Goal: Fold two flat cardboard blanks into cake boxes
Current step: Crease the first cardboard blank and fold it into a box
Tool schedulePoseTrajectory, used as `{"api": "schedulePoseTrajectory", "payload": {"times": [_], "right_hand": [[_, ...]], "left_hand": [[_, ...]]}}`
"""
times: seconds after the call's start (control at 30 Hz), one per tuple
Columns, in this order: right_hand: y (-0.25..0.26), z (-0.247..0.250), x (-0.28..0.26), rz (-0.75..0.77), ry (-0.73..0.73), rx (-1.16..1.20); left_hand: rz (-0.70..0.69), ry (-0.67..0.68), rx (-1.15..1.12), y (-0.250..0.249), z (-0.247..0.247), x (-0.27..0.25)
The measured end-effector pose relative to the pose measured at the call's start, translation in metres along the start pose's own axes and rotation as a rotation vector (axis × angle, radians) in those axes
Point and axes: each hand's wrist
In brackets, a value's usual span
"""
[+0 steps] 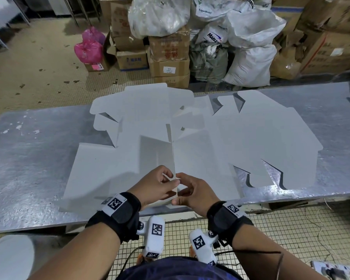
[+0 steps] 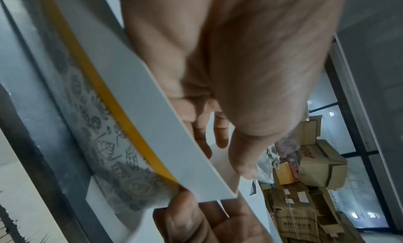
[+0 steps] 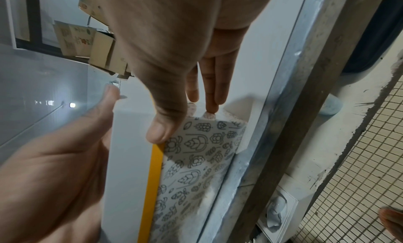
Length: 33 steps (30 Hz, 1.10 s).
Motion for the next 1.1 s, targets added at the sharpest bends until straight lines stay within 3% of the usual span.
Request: {"api": "schedulePoseTrajectory", "payload": {"times": [0.17, 0.4, 0.57, 0.73, 0.97, 1.1], "right_hand": [[0.002, -0.001, -0.001, -0.013, 0.006, 0.024], [-0.006, -0.005, 0.004, -0.035, 0.053, 0.001], [-0.016, -0.008, 0.002, -0.085, 0.006, -0.015], [-0.008, 0.001, -0.005, -0.094, -0.019, -0.014], [0.009, 0.015, -0.012, -0.011, -0.027, -0.021], [0.01, 0.023, -0.011, 0.046, -0.123, -0.061]], "left_hand": [[-0.026, -0.024, 0.172, -0.003, 0.001, -0.001], [-0.026, 0.011, 0.209, -0.008, 0.004, -0.008], [-0.045, 0.03, 0.321, -0.011, 0.005, -0.014], [-0.041, 0.0, 0.272, -0.008, 0.003, -0.013], [-0.081, -0.044, 0.276, -0.006, -0.001, -0.017], [-0.119, -0.091, 0.274, -0.007, 0.003, -0.028]]}}
Point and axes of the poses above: each hand's wrist, its own x-axis towards the middle knuckle, its own z-axis out of the back of the hand, y = z × x, and after that the axes turned 6 degrees about x, right-handed
